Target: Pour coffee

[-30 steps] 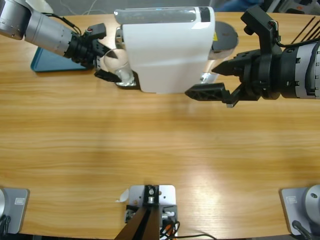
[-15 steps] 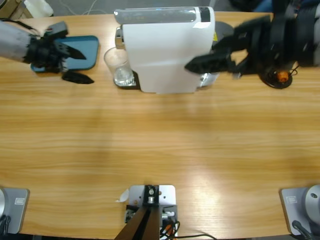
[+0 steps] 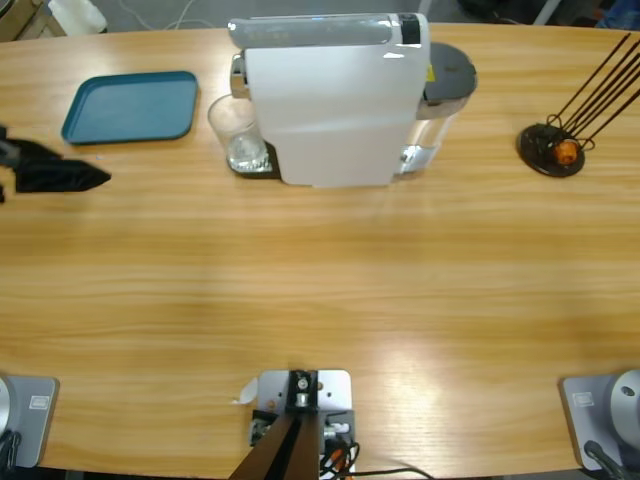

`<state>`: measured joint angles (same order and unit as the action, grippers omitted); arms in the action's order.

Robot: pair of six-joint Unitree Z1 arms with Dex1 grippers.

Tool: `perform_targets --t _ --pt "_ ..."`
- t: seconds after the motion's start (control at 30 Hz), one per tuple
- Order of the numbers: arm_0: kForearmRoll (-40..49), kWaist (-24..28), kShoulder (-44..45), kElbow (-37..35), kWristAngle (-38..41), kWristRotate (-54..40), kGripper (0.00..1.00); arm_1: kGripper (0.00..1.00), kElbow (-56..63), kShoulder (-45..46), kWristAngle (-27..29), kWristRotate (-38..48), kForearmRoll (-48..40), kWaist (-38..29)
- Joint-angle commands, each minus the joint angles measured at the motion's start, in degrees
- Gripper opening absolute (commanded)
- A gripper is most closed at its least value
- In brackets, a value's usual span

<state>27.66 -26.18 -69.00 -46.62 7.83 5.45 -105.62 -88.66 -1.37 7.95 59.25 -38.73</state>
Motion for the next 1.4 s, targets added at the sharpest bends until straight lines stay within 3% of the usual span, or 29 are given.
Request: perform_targets --t 0.03,0.3,0.63,1.4 --pt "2.4 -0.7 8.4 5.2 -5.1 6.7 0.975 0.0 -18.5 -16.6 -5.6 1.6 10.3 2.3" --pt "5.7 -0.7 3.1 2.2 -9.9 9.7 1.0 0.0 -20.5 -20.9 -6.8 1.8 11.3 2.6" --pt "5.1 -0.9 -1.4 1.7 -9.9 9.6 0.991 0.0 -20.7 -24.8 -1.6 2.7 14.3 3.0" --pt "4.7 -1.3 -3.3 1.4 -9.9 9.4 0.987 0.0 -17.1 -26.3 -1.1 2.3 16.3 4.0"
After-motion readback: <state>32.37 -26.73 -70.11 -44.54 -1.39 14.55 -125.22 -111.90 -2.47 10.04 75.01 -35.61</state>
